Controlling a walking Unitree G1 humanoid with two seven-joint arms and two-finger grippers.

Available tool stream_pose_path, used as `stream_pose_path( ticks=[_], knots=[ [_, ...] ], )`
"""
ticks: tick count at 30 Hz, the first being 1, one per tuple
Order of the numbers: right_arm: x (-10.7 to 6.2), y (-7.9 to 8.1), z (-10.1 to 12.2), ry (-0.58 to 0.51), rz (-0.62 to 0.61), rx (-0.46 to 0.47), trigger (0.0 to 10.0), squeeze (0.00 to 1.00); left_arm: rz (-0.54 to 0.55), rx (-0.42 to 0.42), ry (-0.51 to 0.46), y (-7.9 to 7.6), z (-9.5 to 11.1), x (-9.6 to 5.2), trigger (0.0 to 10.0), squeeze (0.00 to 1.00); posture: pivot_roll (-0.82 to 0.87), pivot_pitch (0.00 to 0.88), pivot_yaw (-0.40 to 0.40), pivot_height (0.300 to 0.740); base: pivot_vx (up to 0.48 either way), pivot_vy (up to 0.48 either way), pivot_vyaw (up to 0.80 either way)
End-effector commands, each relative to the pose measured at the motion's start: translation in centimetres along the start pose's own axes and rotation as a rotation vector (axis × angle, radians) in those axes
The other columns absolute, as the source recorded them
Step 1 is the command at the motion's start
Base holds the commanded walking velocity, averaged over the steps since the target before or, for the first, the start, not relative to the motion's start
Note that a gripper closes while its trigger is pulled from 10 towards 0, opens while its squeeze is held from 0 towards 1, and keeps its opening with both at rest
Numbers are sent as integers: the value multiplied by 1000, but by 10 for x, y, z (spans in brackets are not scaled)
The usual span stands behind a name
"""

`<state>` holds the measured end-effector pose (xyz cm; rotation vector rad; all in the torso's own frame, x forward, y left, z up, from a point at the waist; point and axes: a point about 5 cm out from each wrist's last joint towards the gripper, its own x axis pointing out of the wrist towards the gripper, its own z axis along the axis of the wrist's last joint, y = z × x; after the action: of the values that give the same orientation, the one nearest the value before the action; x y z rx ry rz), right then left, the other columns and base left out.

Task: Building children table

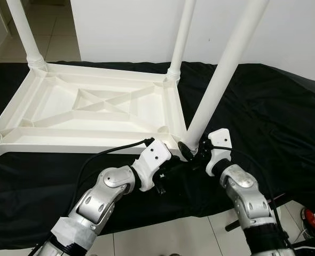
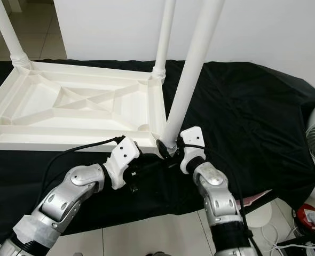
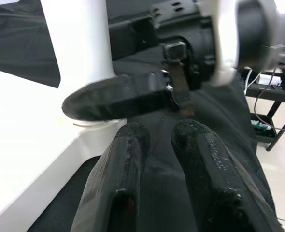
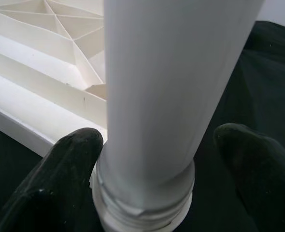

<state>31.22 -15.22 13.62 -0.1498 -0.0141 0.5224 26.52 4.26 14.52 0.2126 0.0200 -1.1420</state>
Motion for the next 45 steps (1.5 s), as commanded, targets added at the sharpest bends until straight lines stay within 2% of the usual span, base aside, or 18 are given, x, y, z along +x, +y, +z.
stream_pose_path(
  ticks=[1, 4, 10, 11, 12, 13, 14, 15, 24, 25, 26, 29, 32, 33, 36, 42, 44, 45],
  knots=[
    [0, -6, -2, 2, 15, 4, 10000, 0, -17, -10, 5, -1, -3, 3, 10000, 0, 37, 40, -86, 740, 0, 0, 0],
    [7, -8, -5, 17, 87, 4, 10000, 0, -18, -8, 6, -1, -2, 2, 10000, 0, 40, 39, -87, 740, 0, 0, 0],
    [27, 4, -11, 36, 210, -35, 10000, 0, -16, -4, 8, 1, -3, 2, 10000, 0, 48, 33, -86, 740, 0, 0, 0],
    [30, 7, -12, 39, 237, -44, 8745, 0, -15, -3, 7, 1, -2, 3, 10000, 0, 51, 31, -87, 740, 0, 0, 0],
    [33, 10, -13, 48, 261, -39, 2902, 0, -13, -2, 5, 1, -2, 3, 10000, 0, 53, 30, -89, 740, 0, 0, 0],
    [34, 12, -14, 55, 279, -41, 2078, 0, -12, -1, 4, 1, -1, 3, 10000, 0, 56, 29, -91, 740, 0, 0, 0],
    [35, 12, -15, 58, 291, -40, 2078, 0, -11, 0, 4, 2, -1, 4, 10000, 0, 57, 29, -93, 740, 0, 0, 0],
    [35, 12, -15, 60, 304, -47, 0, 0, -8, 0, 4, 2, -1, 3, 10000, 0, 59, 30, -95, 740, 0, 0, 0],
    [31, 5, -19, 72, 324, -53, 0, 0, 1, -4, 2, 2, -2, 2, 10000, 0, 63, 32, -101, 740, 0, 0, 0],
    [29, 5, -20, 74, 325, -44, 2941, 0, 1, -4, 2, 1, -2, 2, 10000, 0, 58, 34, -102, 740, 0, 0, 0],
    [28, 5, -21, 69, 317, -33, 10000, 0, 0, -5, 2, 1, -2, 2, 10000, 0, 57, 34, -101, 740, 0, 0, 0],
    [28, 4, -22, 63, 312, -27, 10000, 0, -1, -5, 2, 1, -2, 2, 10000, 0, 57, 34, -101, 740, 0, 0, 0],
    [29, 0, -27, 83, 192, 6, 10000, 0, -4, -4, 1, 0, -2, 3, 10000, 0, 53, 34, -103, 740, 0, 0, 0],
    [29, 0, -27, 83, 192, 6, 10000, 0, -4, -4, 1, 0, -2, 3, 10000, 0, 53, 34, -103, 740, 0, 0, 0],
    [28, 4, -29, 76, 54, 45, 10000, 0, -15, -6, -1, -2, -2, 4, 10000, 0, 49, 33, -102, 740, 0, 0, 0],
    [22, 12, -30, 83, -128, 118, 10000, 0, -17, -5, 2, -2, -3, 4, 10000, 0, 43, 32, -104, 740, 0, 0, 0],
    [21, 12, -29, 81, -151, 119, 10000, 0, -16, -3, 4, -1, -4, 4, 10000, 0, 43, 32, -104, 740, 0, 0, 0],
    [15, 17, -31, 90, -255, 132, 10000, 0, -6, 0, 6, 3, -3, 2, 10000, 0, 43, 32, -106, 740, 0, 0, 0]
  ],
)
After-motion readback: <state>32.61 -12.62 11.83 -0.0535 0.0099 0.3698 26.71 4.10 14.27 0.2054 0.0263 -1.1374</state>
